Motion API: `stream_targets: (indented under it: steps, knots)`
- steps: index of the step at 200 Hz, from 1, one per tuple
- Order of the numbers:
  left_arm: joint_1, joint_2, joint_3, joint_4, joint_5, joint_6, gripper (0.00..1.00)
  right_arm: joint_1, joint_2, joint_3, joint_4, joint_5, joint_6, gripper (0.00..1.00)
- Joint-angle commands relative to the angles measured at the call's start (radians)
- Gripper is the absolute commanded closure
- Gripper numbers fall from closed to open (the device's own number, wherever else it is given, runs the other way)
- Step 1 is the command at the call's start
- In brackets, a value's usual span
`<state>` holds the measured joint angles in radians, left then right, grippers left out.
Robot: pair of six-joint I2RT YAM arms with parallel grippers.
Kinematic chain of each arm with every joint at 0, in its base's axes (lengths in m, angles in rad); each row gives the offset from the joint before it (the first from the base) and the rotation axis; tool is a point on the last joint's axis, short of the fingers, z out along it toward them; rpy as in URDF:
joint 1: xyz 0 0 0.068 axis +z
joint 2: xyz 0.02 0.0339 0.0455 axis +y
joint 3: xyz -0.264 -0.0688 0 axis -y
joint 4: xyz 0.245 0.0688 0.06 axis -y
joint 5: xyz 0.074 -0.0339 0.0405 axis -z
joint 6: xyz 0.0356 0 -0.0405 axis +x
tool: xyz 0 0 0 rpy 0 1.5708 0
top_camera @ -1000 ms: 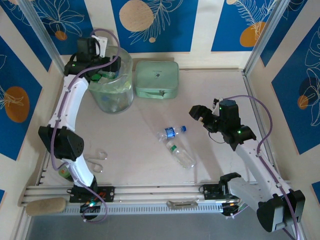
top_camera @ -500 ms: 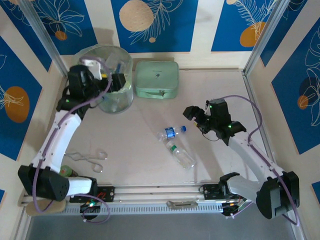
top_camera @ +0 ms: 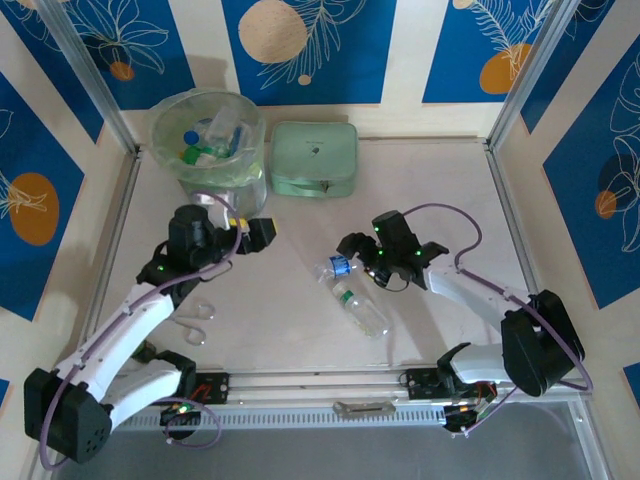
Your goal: Put the plastic bottles in the bin
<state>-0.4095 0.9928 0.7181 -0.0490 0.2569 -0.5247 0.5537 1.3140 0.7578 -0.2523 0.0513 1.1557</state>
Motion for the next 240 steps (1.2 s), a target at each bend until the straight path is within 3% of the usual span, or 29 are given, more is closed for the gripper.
stream_targets:
  steps: [1, 132, 240]
  knots:
    - [-0.035, 0.024, -0.076, 0.121, -0.001, -0.087, 0.0, 0.008, 0.039, -0.029, 0.039, 0.069, 0.088, 0.11]
    - [-0.055, 0.101, -0.101, 0.147, -0.021, -0.038, 0.0, -0.014, 0.358, 0.15, 0.133, 0.024, 0.089, 0.11]
    - [-0.055, 0.117, -0.099, 0.135, -0.039, -0.015, 0.0, -0.014, 0.494, 0.209, 0.144, 0.006, 0.081, 0.17]
